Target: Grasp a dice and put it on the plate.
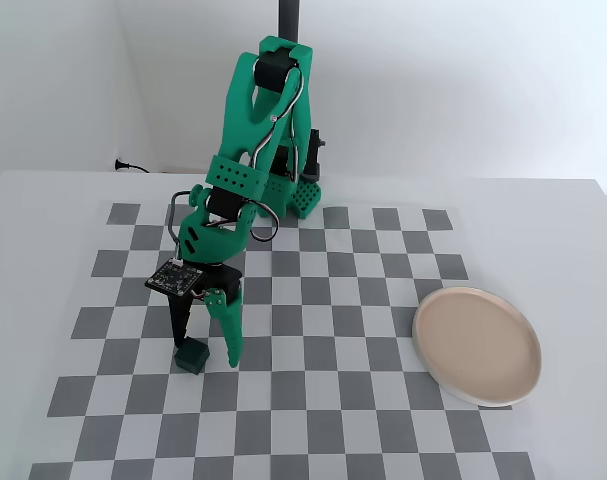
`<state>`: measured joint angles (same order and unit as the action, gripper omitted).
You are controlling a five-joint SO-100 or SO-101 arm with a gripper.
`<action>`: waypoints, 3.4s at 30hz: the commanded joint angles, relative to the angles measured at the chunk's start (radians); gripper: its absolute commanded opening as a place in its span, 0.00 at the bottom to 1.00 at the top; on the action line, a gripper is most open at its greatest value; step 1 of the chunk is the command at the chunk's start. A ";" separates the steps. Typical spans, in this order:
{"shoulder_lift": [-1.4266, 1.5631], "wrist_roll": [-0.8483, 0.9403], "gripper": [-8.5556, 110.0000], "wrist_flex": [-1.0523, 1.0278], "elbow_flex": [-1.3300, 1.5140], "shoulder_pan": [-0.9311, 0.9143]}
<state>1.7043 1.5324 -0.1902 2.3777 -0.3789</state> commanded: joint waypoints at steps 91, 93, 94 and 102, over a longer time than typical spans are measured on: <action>0.870 0.000 0.04 -0.356 0.152 0.753; 0.882 -0.009 0.04 -0.360 0.156 0.790; 0.888 -0.011 0.04 -0.362 0.156 0.807; 0.917 -0.020 0.04 -0.391 0.156 0.937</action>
<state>2.5832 1.5232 -0.5798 2.5602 0.5108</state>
